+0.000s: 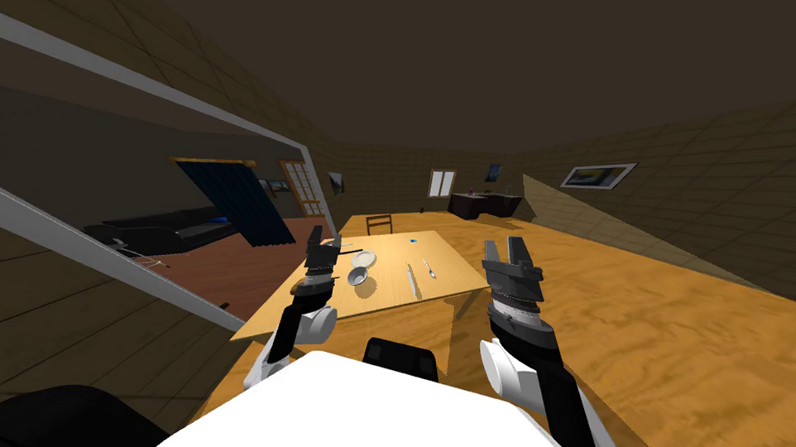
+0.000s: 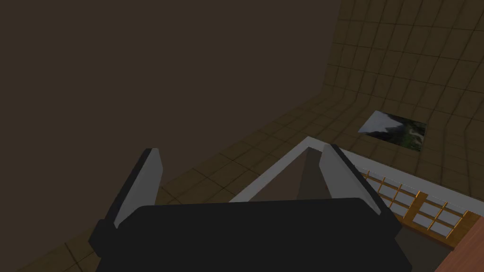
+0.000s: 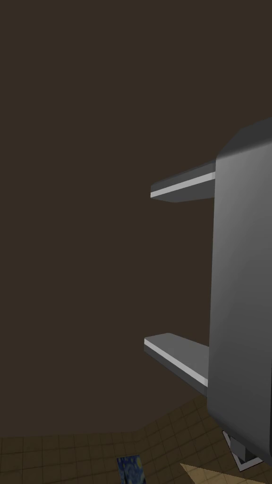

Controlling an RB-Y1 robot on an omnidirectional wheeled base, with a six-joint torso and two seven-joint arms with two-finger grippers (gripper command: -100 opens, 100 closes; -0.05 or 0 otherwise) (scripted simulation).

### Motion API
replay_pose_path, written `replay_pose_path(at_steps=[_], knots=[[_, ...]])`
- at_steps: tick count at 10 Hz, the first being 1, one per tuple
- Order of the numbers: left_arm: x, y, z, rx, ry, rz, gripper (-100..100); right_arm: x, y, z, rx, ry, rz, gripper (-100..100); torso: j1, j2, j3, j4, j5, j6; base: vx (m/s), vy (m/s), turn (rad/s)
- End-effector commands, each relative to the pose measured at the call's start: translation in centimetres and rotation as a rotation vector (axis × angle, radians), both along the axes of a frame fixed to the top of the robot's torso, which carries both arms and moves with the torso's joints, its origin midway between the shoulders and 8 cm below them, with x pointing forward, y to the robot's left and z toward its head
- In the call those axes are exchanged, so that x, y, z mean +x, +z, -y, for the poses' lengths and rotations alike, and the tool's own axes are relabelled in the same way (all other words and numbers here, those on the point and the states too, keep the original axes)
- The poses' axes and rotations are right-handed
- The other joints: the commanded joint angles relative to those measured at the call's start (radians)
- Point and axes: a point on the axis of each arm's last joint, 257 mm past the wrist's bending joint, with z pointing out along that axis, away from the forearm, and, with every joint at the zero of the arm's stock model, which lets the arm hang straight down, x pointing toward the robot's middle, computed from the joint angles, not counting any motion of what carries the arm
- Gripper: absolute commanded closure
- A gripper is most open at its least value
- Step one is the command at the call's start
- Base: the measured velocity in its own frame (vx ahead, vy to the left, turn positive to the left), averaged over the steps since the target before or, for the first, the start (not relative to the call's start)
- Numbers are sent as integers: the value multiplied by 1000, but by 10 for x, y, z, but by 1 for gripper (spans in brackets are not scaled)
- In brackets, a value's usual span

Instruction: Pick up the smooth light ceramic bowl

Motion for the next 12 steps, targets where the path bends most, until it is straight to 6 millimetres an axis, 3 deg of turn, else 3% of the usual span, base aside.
replay_pose_path(at_steps=[1,5,12], knots=[[10,-6,5,38,-18,-35,-100,0,0,0,0,0,0,0,0,0,0,0,0,0,-101,-12,5],[39,-29,13,112,-44,-140,-100,0,0,0,0,0,0,0,0,8,5,2,0,0,-131,-10,-14],[97,-90,10,210,-46,-371,-100,0,0,0,0,0,0,0,2,3,2,1,0,0,-67,20,-32]])
